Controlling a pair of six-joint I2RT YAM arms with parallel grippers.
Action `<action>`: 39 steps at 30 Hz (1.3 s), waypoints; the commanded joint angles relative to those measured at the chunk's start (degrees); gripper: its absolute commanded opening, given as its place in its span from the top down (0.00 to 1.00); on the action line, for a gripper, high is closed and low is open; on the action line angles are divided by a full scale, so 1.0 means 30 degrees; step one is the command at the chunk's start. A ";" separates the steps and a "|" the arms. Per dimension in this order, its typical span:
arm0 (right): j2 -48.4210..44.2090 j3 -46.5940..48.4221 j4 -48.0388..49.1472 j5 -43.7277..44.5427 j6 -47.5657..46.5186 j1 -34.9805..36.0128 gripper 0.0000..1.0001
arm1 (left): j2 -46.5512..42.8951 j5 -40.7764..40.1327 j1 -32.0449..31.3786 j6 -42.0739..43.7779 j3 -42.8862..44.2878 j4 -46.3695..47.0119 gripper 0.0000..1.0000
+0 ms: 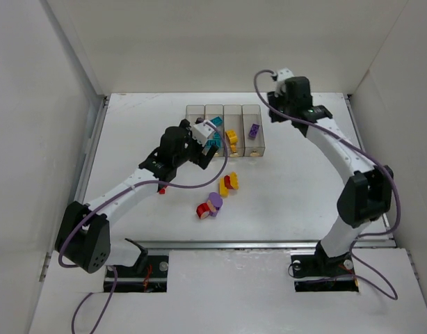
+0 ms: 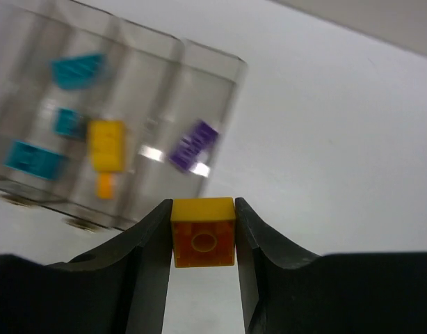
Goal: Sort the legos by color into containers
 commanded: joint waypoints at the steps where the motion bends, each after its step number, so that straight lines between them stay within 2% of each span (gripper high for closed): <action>1: 0.2774 0.2559 0.1524 -0.3528 0.0720 0.2648 1.00 | -0.0270 0.0441 0.0139 -0.0432 -0.0214 0.0492 0.06; 2: 0.3506 0.3467 0.1259 -0.3881 0.1010 0.3523 1.00 | -0.0272 0.0441 0.0139 -0.0258 -0.0417 0.0492 0.06; 4: 0.5290 0.5405 0.1256 -0.4468 0.1740 0.3796 1.00 | -0.0446 0.0178 0.0139 -0.0256 -0.0419 0.0492 0.06; 6: 0.6117 0.5906 0.1810 -0.5757 0.2124 0.4030 1.00 | -0.0622 0.0004 0.0139 0.0123 -0.0827 0.0492 0.06; 12: 0.8461 0.6871 0.2516 -0.5760 0.2771 0.4030 1.00 | -0.0623 -0.0174 0.0315 0.0125 -0.1210 0.0492 0.06; 16: 0.8641 0.7109 0.2572 -0.5760 0.2946 0.4030 1.00 | -0.0623 -0.0174 0.0315 0.0125 -0.1210 0.0492 0.06; 20: 0.7822 0.5796 0.3131 -0.5293 0.3122 0.4030 1.00 | -0.0623 -0.0174 0.0315 0.0300 -0.1210 0.0492 0.06; 23: 0.7615 0.5615 0.3221 -0.5115 0.3298 0.4030 0.78 | -0.0623 -0.0174 0.0315 0.0708 -0.1210 0.0668 0.06; 24: 0.7789 0.5615 0.3045 -0.5115 0.3298 0.3856 0.55 | -0.0623 -0.0174 0.0315 0.0711 -0.1384 0.0871 0.06; 25: 0.7791 0.5789 0.2637 -0.5115 0.3298 0.3854 0.44 | -0.0623 0.0000 0.0315 0.0711 -0.1386 0.0873 0.06; 27: 0.7617 0.5791 0.2633 -0.4738 0.3762 0.3679 0.31 | -0.0623 0.0437 0.0315 0.1235 -0.1386 0.0873 0.06; 32: 0.6096 0.5117 0.3453 -0.4412 0.4148 0.3298 0.21 | -0.0449 0.1377 0.0315 0.2000 -0.1007 0.0199 0.06; 37: 0.4748 0.5674 0.3016 -0.4617 0.3913 0.3298 0.21 | -0.0448 0.2138 0.0315 0.2437 -0.1005 0.0023 0.06; 39: 0.3522 0.5149 0.3014 -0.4617 0.3708 0.3298 0.21 | -0.0448 0.3711 0.0315 0.3051 -0.1005 -0.0706 0.06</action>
